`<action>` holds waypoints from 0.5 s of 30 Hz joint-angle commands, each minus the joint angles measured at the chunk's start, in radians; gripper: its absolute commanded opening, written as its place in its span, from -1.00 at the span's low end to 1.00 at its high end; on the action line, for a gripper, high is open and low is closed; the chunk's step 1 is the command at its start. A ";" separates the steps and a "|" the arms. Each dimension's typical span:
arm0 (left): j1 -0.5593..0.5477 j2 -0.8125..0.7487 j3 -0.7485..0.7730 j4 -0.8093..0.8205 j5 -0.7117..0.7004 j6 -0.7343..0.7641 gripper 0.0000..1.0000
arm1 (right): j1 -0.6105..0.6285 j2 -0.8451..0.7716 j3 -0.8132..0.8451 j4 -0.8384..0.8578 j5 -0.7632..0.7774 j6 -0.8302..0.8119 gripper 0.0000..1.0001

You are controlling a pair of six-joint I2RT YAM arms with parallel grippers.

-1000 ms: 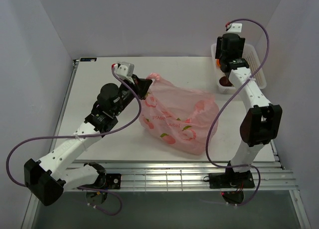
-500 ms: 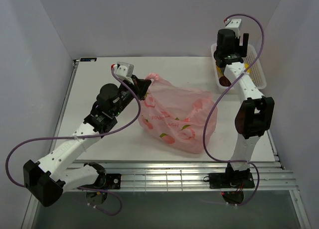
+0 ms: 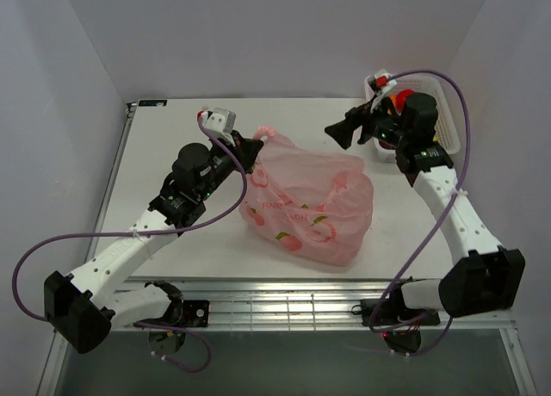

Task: Take the fake fruits out of the plastic bag

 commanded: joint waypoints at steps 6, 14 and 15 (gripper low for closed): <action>-0.001 0.009 0.008 0.028 0.002 -0.004 -1.00 | 0.133 -0.334 -0.350 0.196 -0.697 0.263 0.80; -0.001 -0.009 -0.012 0.033 0.110 0.014 -1.00 | 0.227 -0.235 -0.411 0.018 -0.220 0.360 0.80; -0.001 -0.014 -0.016 0.036 0.126 0.011 -1.00 | 0.243 -0.218 -0.398 0.009 -0.151 0.374 0.80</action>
